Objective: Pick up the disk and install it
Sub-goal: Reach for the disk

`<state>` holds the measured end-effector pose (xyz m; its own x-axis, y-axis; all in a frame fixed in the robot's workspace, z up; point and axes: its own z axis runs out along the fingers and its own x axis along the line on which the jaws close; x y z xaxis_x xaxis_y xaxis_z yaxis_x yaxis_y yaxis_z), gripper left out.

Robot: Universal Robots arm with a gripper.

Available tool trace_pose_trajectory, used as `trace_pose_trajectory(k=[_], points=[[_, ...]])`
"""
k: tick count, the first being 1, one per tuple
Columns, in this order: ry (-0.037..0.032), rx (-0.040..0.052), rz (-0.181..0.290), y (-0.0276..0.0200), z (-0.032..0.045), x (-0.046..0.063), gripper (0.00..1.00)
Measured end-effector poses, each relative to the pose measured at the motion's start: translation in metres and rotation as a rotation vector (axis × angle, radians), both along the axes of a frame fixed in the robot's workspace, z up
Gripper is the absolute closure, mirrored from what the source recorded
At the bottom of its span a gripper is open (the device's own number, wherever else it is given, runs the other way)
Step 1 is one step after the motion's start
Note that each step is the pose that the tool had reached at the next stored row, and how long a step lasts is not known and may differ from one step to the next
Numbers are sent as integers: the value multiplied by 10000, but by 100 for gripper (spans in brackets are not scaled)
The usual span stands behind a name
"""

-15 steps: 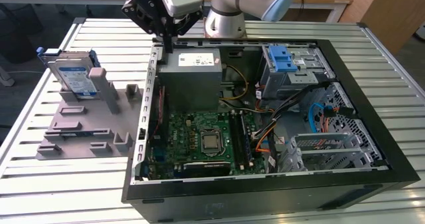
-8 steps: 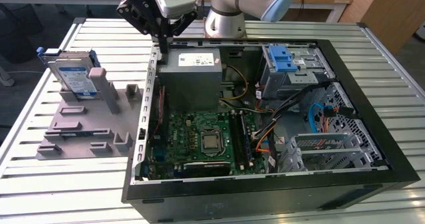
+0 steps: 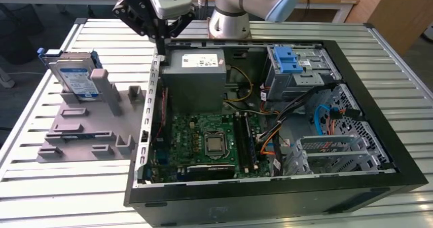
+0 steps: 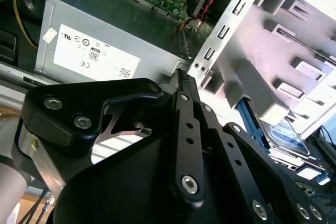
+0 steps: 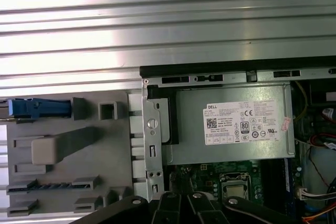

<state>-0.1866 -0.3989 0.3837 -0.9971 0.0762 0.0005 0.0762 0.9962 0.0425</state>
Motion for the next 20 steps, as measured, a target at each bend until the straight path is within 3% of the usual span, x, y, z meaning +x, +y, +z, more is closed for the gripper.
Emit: trace_pose_trajectory(k=[20], points=[[62,-1,0,0,-25,-187,89]])
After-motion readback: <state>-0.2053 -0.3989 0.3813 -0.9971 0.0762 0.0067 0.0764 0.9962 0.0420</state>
